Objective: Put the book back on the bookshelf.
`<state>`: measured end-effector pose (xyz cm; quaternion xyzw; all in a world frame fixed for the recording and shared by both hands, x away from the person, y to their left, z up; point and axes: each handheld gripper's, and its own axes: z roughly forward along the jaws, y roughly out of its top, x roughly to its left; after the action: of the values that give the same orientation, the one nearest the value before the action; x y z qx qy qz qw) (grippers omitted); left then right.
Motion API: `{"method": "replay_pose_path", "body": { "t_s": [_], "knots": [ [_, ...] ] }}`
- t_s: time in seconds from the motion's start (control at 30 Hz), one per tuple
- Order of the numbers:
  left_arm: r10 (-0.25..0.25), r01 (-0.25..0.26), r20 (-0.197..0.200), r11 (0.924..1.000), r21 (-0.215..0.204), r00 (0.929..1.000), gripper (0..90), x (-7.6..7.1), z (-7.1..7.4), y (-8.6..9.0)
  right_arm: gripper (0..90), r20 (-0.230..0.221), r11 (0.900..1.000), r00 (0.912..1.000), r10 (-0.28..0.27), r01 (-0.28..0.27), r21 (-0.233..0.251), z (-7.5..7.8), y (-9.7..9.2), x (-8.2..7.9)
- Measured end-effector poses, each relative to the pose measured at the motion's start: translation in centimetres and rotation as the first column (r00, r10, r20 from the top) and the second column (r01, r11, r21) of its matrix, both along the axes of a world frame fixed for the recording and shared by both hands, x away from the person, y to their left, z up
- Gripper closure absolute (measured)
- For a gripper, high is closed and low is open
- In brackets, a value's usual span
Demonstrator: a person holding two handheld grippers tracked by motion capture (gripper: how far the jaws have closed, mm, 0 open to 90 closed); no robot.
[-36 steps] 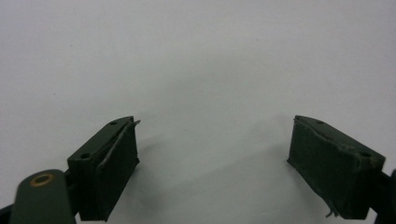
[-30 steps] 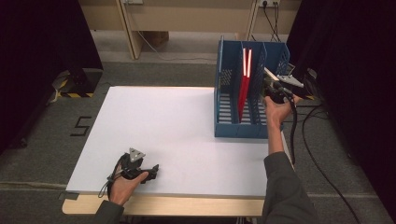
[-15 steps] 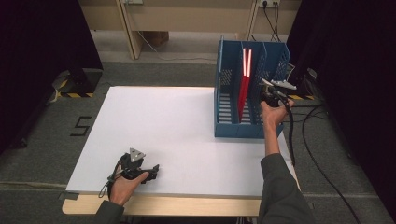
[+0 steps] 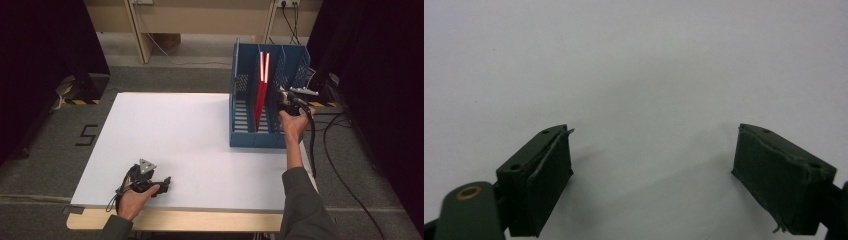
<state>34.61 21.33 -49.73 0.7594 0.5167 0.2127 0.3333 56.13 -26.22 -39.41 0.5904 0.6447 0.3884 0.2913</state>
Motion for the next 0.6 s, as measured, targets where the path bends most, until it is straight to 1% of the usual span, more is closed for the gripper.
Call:
{"method": "replay_pose_path", "body": {
  "t_s": [0.07,0.17,0.2,0.23,0.3,0.33,0.4,0.47,0.53,0.57,0.6],
  "knots": [
    [0.000,0.000,-0.002,1.0000,0.000,1.0000,14.8,0.01,-0.04,0.00,70.2,-0.007,1.0000,1.0000,0.004,-0.004,0.005,-0.05,0.02,-0.11],
    [-0.002,0.002,-0.002,1.0000,0.000,1.0000,14.8,0.01,-0.04,-0.02,68.1,-0.030,0.9995,0.9992,0.027,-0.027,-0.015,-0.30,0.16,-0.14],
    [-0.002,0.002,-0.002,1.0000,0.000,1.0000,14.8,0.01,-0.04,-0.03,68.1,-0.028,0.9994,0.9992,0.029,-0.029,-0.016,-0.44,0.22,-0.15],
    [-0.002,0.002,-0.002,1.0000,0.000,1.0000,14.8,0.01,-0.03,-0.03,68.2,-0.035,0.9996,0.9991,0.026,-0.026,-0.008,-0.49,0.23,-0.19],
    [-0.001,0.001,-0.001,1.0000,-0.001,1.0000,14.8,-0.01,-0.02,-0.01,67.4,-0.048,0.9991,0.9980,0.041,-0.041,0.010,-0.63,0.22,-0.11],
    [0.000,0.000,-0.002,1.0000,-0.002,1.0000,14.8,-0.01,-0.02,0.01,67.2,-0.051,0.9992,0.9980,0.039,-0.038,0.013,-0.54,0.34,-0.14],
    [0.001,-0.001,-0.001,1.0000,-0.003,1.0000,14.8,0.03,-0.03,0.04,65.7,-0.052,0.9989,0.9976,0.045,-0.046,-0.013,-0.44,0.51,-0.16],
    [0.002,-0.002,-0.001,1.0000,-0.002,1.0000,14.8,0.02,-0.02,0.03,64.4,-0.062,0.9984,0.9965,0.056,-0.055,0.006,-0.34,0.32,-0.22],
    [0.002,-0.002,0.001,1.0000,-0.004,1.0000,14.8,0.01,-0.02,0.01,63.0,-0.049,0.9975,0.9968,0.063,-0.061,0.034,-0.17,0.00,-0.47],
    [0.002,-0.002,0.001,1.0000,-0.003,1.0000,14.8,0.01,-0.03,0.01,61.2,-0.048,0.9966,0.9960,0.076,-0.074,0.035,-0.13,-0.17,-0.54],
    [0.003,-0.003,0.000,1.0000,-0.002,1.0000,14.8,0.01,-0.03,0.02,60.7,-0.058,0.9961,0.9952,0.079,-0.077,0.043,-0.06,-0.16,-0.69]
  ]
}}
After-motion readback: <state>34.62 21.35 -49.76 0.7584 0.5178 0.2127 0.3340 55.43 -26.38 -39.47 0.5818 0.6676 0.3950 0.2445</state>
